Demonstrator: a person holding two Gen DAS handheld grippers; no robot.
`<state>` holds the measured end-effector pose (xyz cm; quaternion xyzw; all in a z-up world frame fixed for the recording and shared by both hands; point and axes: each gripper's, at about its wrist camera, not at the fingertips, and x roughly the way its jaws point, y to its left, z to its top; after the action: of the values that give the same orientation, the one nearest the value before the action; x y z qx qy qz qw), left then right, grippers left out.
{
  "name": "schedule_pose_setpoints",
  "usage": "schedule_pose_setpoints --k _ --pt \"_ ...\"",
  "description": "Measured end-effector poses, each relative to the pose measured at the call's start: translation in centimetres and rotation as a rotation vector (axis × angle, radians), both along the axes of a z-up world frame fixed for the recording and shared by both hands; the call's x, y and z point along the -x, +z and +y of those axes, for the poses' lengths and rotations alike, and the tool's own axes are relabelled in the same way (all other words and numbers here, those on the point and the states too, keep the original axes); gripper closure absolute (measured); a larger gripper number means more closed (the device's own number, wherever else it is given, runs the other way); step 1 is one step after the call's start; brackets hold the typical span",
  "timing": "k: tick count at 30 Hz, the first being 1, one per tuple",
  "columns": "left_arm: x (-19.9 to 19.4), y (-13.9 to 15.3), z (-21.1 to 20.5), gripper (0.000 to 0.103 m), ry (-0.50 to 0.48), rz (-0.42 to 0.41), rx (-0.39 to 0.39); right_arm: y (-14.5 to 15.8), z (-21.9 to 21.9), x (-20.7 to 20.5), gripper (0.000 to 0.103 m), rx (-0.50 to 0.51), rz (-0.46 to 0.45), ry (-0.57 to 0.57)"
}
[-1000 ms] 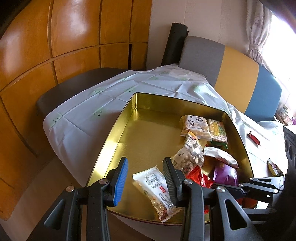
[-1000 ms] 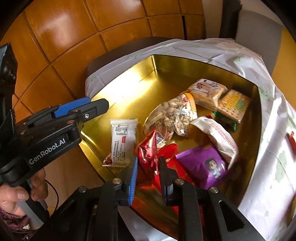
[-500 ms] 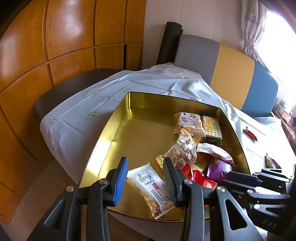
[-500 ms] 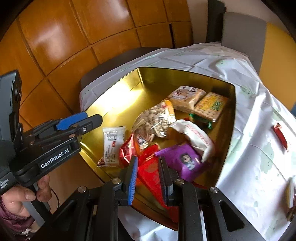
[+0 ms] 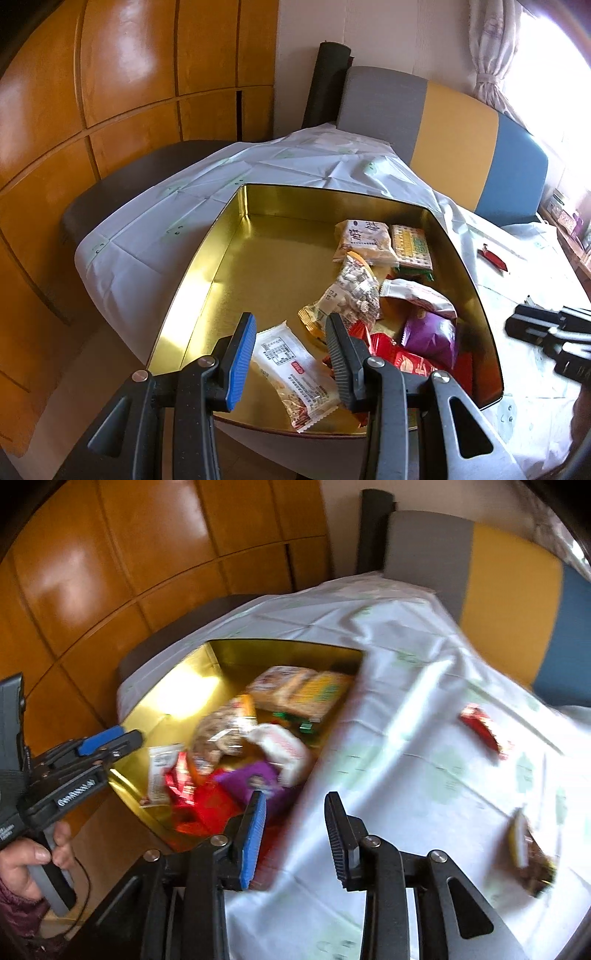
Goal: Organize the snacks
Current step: 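Reach the left tool to the red wrapped candy and grasp it while the right tool approaches the wafer bag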
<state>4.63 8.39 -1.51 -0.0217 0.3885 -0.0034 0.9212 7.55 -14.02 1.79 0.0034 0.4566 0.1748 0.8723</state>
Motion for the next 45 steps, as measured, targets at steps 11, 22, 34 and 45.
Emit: schedule_pose_setpoints --k 11,22,34,45 --pt "0.1 0.4 -2.3 0.064 -0.062 -0.007 -0.033 0.0 -11.1 1.0 0.057 0.122 0.010 -0.208" --pt "-0.1 1.5 -6.7 0.064 -0.169 -0.021 -0.090 -0.6 -21.1 2.2 0.051 0.181 0.013 -0.427" --pt "-1.1 2.9 -14.1 0.064 -0.348 -0.016 -0.104 -0.8 -26.6 2.8 0.046 0.078 0.070 -0.688" --pt "-5.7 2.8 -22.6 0.064 -0.491 0.165 0.073 -0.5 -27.6 3.2 0.039 0.000 0.081 -0.731"
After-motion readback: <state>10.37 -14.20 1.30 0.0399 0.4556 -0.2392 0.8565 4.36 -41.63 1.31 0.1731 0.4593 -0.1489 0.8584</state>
